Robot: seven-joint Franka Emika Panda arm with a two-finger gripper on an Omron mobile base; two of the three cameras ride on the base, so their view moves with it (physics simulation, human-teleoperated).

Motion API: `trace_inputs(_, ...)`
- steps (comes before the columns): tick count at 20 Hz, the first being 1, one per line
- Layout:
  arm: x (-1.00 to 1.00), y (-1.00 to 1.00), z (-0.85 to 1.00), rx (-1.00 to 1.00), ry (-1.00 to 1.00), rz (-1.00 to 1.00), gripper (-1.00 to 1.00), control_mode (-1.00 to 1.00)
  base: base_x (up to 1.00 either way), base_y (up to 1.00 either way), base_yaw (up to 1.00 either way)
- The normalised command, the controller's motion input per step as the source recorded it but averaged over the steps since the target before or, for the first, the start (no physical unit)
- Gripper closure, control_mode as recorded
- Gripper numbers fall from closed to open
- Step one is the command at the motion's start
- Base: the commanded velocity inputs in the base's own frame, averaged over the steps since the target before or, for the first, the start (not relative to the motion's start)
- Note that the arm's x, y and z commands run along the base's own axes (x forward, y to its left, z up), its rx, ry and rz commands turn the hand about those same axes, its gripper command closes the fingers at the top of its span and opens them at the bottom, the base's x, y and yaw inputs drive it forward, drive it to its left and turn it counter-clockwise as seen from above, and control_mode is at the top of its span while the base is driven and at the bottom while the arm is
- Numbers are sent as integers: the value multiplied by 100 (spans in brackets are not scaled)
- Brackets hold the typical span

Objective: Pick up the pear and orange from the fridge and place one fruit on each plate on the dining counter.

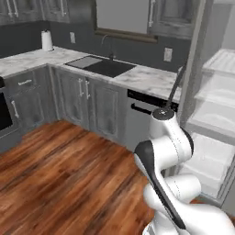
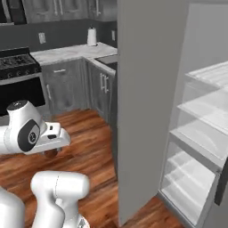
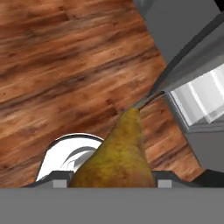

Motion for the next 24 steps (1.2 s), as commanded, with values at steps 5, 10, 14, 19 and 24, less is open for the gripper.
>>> trace_inputs(5, 0, 0, 0, 0, 0, 0, 100, 100, -14, 3, 100)
trace_inputs(10, 0, 0, 0, 0, 0, 0, 100, 100, 13, 24, 69)
trace_inputs(14, 0, 0, 0, 0, 0, 0, 100, 100, 69, 38, 20)
trace_inputs(19, 0, 0, 0, 0, 0, 0, 100, 100, 88, 46, 1)
trace_inputs(24, 0, 0, 0, 0, 0, 0, 100, 100, 83, 59, 0)
